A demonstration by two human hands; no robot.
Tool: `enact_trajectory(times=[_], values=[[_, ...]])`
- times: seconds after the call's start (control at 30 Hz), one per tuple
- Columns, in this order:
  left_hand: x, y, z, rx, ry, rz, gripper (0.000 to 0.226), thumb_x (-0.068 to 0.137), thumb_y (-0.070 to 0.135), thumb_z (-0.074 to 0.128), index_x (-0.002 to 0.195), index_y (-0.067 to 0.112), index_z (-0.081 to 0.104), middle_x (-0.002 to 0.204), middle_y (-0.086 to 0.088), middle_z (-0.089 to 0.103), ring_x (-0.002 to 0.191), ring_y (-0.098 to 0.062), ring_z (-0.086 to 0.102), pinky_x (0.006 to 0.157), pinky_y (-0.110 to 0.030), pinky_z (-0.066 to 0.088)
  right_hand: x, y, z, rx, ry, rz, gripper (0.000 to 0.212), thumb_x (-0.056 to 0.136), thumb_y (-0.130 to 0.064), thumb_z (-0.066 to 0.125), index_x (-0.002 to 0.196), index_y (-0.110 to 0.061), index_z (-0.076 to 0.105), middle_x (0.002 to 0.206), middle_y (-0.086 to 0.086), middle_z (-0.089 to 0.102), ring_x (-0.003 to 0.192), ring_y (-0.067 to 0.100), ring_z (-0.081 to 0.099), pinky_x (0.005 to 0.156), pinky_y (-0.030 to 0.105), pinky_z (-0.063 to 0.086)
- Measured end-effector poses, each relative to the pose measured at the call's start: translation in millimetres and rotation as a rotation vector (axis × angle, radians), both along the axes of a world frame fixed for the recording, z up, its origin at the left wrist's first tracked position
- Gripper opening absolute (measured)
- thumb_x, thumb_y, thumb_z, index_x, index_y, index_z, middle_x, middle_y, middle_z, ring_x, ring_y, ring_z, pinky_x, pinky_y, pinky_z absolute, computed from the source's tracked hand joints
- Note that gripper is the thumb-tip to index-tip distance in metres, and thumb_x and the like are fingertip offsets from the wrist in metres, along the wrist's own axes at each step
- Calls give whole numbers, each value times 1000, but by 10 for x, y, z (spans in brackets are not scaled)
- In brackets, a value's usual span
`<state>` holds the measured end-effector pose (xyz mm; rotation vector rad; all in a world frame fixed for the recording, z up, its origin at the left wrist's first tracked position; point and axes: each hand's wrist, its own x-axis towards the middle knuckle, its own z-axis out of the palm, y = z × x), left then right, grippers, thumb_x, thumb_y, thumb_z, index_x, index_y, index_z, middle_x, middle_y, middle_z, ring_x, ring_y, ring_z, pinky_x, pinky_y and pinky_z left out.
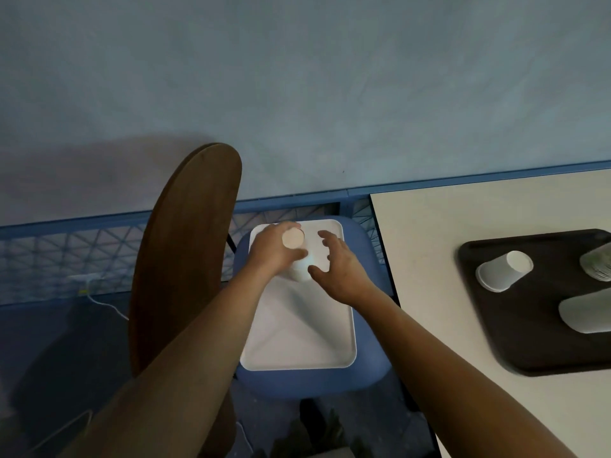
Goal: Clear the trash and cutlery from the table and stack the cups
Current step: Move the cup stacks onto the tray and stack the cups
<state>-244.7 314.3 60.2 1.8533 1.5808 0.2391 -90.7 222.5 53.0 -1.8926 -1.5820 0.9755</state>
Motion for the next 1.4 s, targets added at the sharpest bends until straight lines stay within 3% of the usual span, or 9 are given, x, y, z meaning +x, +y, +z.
enact_trajectory(times=[0.2, 0.33, 0.5, 0.6, 0.7, 0.8, 0.93, 1.0, 1.4], values=[[35, -557, -504, -291, -273, 174, 93, 73, 11, 92, 150, 31, 43, 143, 2, 59, 126, -21, 58, 100, -33, 49, 63, -45, -172, -41, -13, 96, 78, 80, -10, 65, 149, -26, 33, 141, 9, 50, 123, 32, 53, 100, 44, 49], [8, -859, -856, -433, -266, 155, 89, 79, 11, 87, 153, 26, 41, 138, 3, 59, 129, -23, 56, 103, -35, 46, 122, -134, -234, -13, -6, 111, 74, 76, -31, 70, 143, -23, 40, 135, 5, 54, 119, 25, 52, 100, 40, 46], [210, -958, -1150, -318, -271, 245, 71, 57, 42, 88, 123, 31, 64, 118, 8, 73, 112, -19, 68, 98, -38, 56, 94, -363, -365, 10, 15, -10, 61, 83, -46, 76, 133, -24, 48, 124, 1, 60, 106, 19, 57, 84, 30, 46], [368, -1074, -1035, -313, -330, 299, 36, 84, 19, 78, 117, 18, 63, 117, -4, 69, 106, -24, 63, 88, -30, 47, 96, -488, -383, 28, 50, -94, 61, 84, -45, 76, 134, -23, 49, 126, -1, 60, 108, 17, 56, 86, 29, 47], [443, -1184, -976, -280, -387, 260, 52, 81, 14, 84, 127, 15, 60, 117, 2, 66, 108, -21, 62, 88, -30, 47, 148, -562, -320, 37, 89, -205, 57, 83, -46, 75, 130, -25, 51, 123, -4, 61, 107, 16, 58, 84, 31, 49], [499, -1267, -927, -206, -429, 263, 69, 67, 38, 88, 129, 25, 60, 120, 11, 68, 112, -15, 65, 94, -35, 55, 242, -598, -166, 66, 97, -272, 54, 85, -44, 76, 128, -21, 53, 117, -5, 63, 101, 15, 60, 82, 30, 48], [570, -1416, -765, -116, -486, 238, 76, 64, 27, 97, 127, 35, 56, 115, 18, 70, 101, 2, 67, 79, -9, 51, 419, -650, 110, 64, 96, -286, 56, 83, -53, 74, 125, -19, 56, 111, -2, 67, 97, 17, 63, 85, 38, 54], [618, -1497, -676, -92, -539, 216, 76, 63, 29, 99, 125, 38, 55, 111, 20, 71, 98, 4, 67, 72, -8, 51, 515, -708, 235, 64, 66, -262, 61, 82, -59, 72, 127, -22, 55, 113, -3, 67, 99, 17, 63, 87, 41, 55], [1296, -2191, -119, -62, -637, 41, 68, 71, 27, 97, 124, 35, 55, 112, 15, 70, 103, -8, 68, 73, -11, 55, 1168, -1650, 874, 262, -3, -276, 51, 81, -49, 76, 118, -20, 55, 107, -6, 62, 92, 12, 63, 78, 35, 58]])
